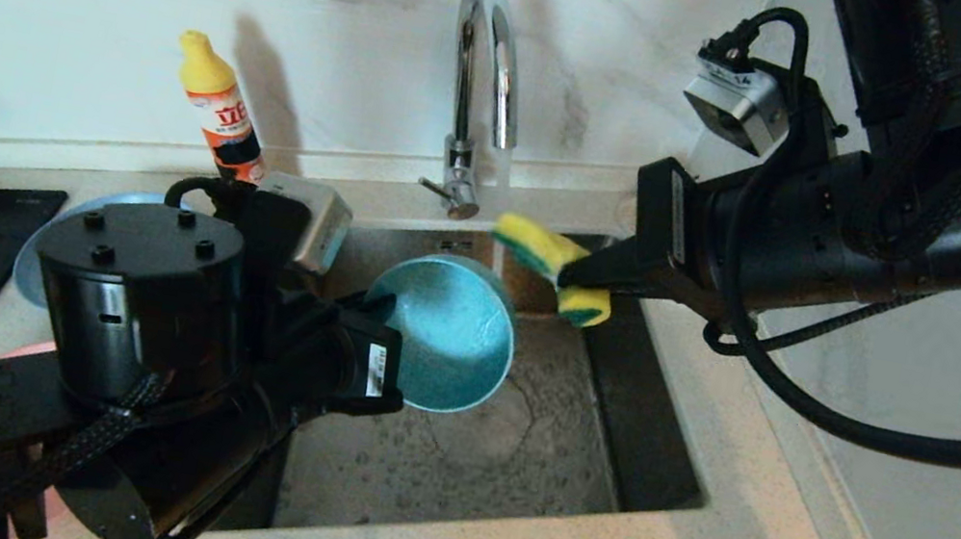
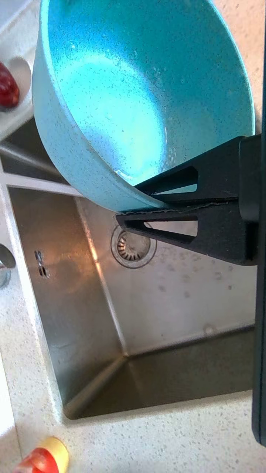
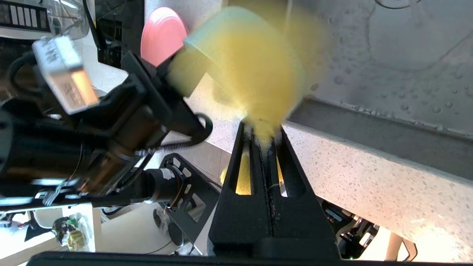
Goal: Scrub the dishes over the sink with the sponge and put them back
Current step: Wipe the bowl, then rinse the bowl
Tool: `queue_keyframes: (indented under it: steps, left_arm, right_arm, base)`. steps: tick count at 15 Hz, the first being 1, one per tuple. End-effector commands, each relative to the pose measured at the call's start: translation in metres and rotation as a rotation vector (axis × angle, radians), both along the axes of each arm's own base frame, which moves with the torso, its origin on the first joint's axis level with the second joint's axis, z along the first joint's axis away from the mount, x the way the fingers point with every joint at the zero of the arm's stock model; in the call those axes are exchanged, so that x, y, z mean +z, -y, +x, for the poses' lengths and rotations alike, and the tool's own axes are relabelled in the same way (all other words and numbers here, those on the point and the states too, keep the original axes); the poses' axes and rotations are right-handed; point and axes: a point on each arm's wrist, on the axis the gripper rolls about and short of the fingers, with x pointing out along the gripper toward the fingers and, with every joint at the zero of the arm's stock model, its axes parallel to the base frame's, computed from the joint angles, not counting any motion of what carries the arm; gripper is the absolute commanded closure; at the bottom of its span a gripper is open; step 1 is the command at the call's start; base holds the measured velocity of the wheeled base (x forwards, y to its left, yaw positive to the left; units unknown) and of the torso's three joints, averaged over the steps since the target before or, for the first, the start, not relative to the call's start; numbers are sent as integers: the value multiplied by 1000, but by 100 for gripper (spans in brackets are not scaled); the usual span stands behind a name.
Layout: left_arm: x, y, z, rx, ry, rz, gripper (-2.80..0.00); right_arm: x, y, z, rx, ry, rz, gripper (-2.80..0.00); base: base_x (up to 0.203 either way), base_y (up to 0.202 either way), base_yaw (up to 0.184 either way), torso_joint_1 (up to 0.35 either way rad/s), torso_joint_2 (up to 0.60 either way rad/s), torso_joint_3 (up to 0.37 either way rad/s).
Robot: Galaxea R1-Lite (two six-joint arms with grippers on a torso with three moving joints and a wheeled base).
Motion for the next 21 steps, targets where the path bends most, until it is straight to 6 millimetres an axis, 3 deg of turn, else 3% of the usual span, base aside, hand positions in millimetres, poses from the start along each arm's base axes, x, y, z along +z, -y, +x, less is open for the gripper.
queue_keyframes:
  steps: [1,4,9,14,21]
  left_arm:
    - [-2,-2,4,18,-9,-1,0]
    - [-14,-11,16,70,-68,30,0]
    - [-41,-20,37,108,-355,60,0]
    - [-20,-8,58,81,-566,-68,0]
    - [-35,12,102,170,-688,-163,0]
  right_arm:
    - [5,8,-7,-3,-1,5,0]
    - [-1,11,-10,-5,-28,-16,0]
    - [-12,14,-14,-4,-55,-43,0]
    - [-9,16,-17,1,-46,-38,0]
    - [-17,16,-19,5,-69,-59,0]
  base:
    - [0,0,0,0,0,0]
    - [0,0,0,0,0,0]
    - [0,0,0,0,0,0]
    - [0,0,0,0,0,0]
    - [0,0,0,0,0,0]
